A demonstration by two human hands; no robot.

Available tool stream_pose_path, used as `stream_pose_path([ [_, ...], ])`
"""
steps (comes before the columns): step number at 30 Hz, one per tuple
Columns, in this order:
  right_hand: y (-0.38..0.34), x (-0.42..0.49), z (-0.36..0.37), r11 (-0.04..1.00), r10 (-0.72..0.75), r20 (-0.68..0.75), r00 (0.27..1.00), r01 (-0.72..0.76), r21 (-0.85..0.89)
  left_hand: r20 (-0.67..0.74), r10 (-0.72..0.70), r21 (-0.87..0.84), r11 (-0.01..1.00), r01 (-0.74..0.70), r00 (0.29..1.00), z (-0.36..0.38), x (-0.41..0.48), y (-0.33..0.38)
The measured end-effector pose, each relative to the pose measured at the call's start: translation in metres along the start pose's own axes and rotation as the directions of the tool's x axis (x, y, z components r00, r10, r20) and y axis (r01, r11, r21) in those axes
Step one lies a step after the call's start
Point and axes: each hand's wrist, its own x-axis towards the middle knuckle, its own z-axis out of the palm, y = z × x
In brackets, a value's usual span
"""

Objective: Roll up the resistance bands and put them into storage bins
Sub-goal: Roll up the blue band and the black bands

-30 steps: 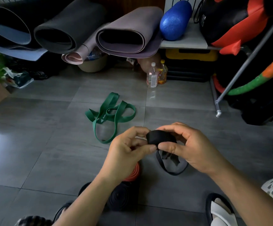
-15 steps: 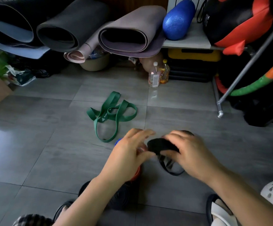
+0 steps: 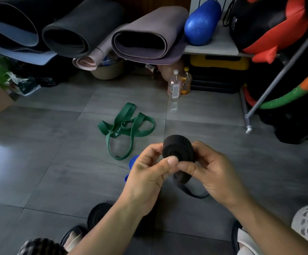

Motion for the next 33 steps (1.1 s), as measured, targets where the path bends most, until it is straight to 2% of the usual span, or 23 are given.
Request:
stream_pose_path([
  [3, 0.001, 0.000, -0.001, 0.997, 0.073, 0.037, 0.997, -0.073, 0.010, -0.047, -0.068, -0.029, 0.997, 0.067, 0.997, -0.002, 0.000, -0.004],
  [4, 0.000, 0.001, -0.003, 0.995, 0.095, 0.045, 0.995, -0.094, -0.025, -0.042, -0.102, 0.004, 0.995, 0.102, 0.994, -0.002, 0.001, 0.000],
  [5, -0.001, 0.002, -0.007, 0.989, 0.110, 0.054, 0.992, -0.104, -0.103, -0.028, -0.101, 0.138, 0.985, 0.104, 0.994, -0.005, 0.002, 0.003],
  [6, -0.001, 0.003, -0.011, 0.966, 0.113, 0.069, 0.991, -0.094, -0.239, 0.002, -0.066, 0.383, 0.922, 0.060, 0.998, -0.009, 0.004, 0.007],
  [7, 0.001, 0.003, -0.014, 0.911, 0.110, 0.098, 0.989, -0.061, -0.409, 0.054, -0.013, 0.653, 0.757, -0.026, 0.998, -0.014, 0.006, 0.011],
  [8, 0.003, 0.003, -0.015, 0.831, 0.104, 0.141, 0.984, -0.008, -0.556, 0.125, 0.041, 0.822, 0.555, -0.127, 0.991, -0.018, 0.007, 0.015],
  [9, 0.006, 0.002, -0.015, 0.754, 0.095, 0.186, 0.978, 0.051, -0.654, 0.199, 0.076, 0.891, 0.402, -0.213, 0.977, -0.020, 0.007, 0.016],
  [10, 0.009, 0.000, -0.014, 0.698, 0.074, 0.222, 0.972, 0.108, -0.708, 0.245, 0.076, 0.913, 0.317, -0.256, 0.967, -0.020, 0.008, 0.017],
  [12, 0.010, -0.003, -0.010, 0.652, 0.008, 0.250, 0.968, 0.184, -0.735, 0.261, 0.086, 0.918, 0.285, -0.275, 0.961, -0.020, 0.009, 0.019],
  [13, 0.008, -0.003, -0.009, 0.671, -0.017, 0.242, 0.970, 0.190, -0.717, 0.267, 0.101, 0.913, 0.292, -0.285, 0.958, -0.021, 0.009, 0.021],
  [15, 0.005, 0.000, -0.012, 0.787, -0.057, 0.162, 0.985, 0.144, -0.600, 0.286, 0.161, 0.884, 0.335, -0.325, 0.945, -0.023, 0.010, 0.022],
  [16, 0.004, 0.002, -0.016, 0.858, -0.071, 0.108, 0.992, 0.116, -0.501, 0.235, 0.189, 0.853, 0.431, -0.296, 0.953, -0.022, 0.009, 0.022],
  [18, 0.000, 0.005, -0.019, 0.973, -0.060, 0.039, 0.997, 0.067, -0.221, 0.091, 0.167, 0.691, 0.699, -0.183, 0.982, -0.015, 0.005, 0.020],
  [19, -0.001, 0.005, -0.019, 0.997, -0.035, 0.026, 0.999, 0.037, -0.060, 0.041, 0.155, 0.582, 0.799, -0.150, 0.987, -0.011, 0.003, 0.019],
  [21, 0.001, 0.004, -0.012, 0.986, 0.032, -0.004, 0.999, -0.031, 0.163, -0.005, 0.128, 0.387, 0.915, -0.116, 0.992, -0.005, 0.001, 0.017],
  [24, 0.004, 0.001, -0.001, 0.970, 0.068, -0.052, 0.996, -0.054, 0.238, 0.009, 0.057, 0.201, 0.978, -0.057, 0.998, -0.005, 0.004, 0.018],
  [29, 0.007, -0.001, 0.004, 0.952, 0.052, -0.036, 0.998, -0.039, 0.305, 0.020, -0.009, -0.001, 1.000, 0.009, 1.000, -0.004, 0.002, 0.011],
  [32, 0.004, 0.000, 0.003, 0.985, 0.069, -0.050, 0.996, -0.060, 0.164, 0.045, -0.024, -0.130, 0.991, 0.029, 0.999, -0.006, 0.000, 0.005],
  [33, 0.002, 0.001, -0.001, 0.996, 0.067, -0.042, 0.997, -0.065, 0.055, 0.021, -0.053, -0.029, 0.998, 0.054, 0.998, -0.009, 0.002, 0.008],
])
